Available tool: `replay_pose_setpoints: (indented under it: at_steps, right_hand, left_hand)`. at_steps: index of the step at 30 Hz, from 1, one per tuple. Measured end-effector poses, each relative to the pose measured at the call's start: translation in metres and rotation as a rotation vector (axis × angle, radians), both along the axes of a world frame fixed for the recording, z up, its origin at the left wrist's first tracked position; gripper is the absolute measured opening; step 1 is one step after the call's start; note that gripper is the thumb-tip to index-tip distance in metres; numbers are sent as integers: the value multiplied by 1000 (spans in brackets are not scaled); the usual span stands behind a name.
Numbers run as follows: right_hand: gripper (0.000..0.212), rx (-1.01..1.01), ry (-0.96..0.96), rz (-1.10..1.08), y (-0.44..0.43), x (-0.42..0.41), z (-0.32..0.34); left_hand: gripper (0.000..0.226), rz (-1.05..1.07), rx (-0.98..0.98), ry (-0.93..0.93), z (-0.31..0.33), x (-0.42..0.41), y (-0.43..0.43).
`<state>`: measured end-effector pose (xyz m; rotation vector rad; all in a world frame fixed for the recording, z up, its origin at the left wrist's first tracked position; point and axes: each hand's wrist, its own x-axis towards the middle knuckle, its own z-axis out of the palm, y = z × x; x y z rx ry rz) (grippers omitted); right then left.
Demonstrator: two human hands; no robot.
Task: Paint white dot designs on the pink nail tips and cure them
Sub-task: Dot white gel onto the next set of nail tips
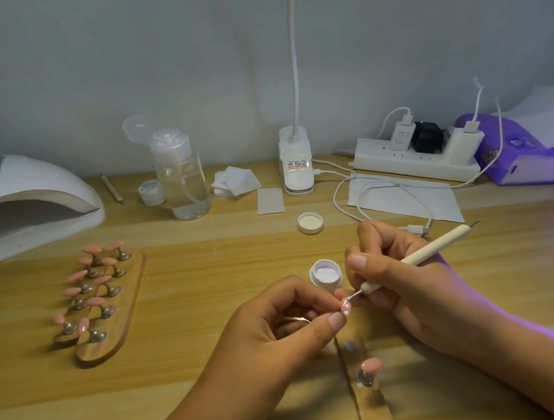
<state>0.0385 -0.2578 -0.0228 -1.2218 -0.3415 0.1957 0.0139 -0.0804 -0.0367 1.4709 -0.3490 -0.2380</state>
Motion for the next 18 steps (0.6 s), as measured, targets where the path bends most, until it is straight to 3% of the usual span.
replay_pose_setpoints:
  at_steps: [18]
  right_hand:
    - [22, 2, 36, -4, 0, 0, 0]
  left_hand:
    - [7, -8, -3, 0, -1, 0, 1]
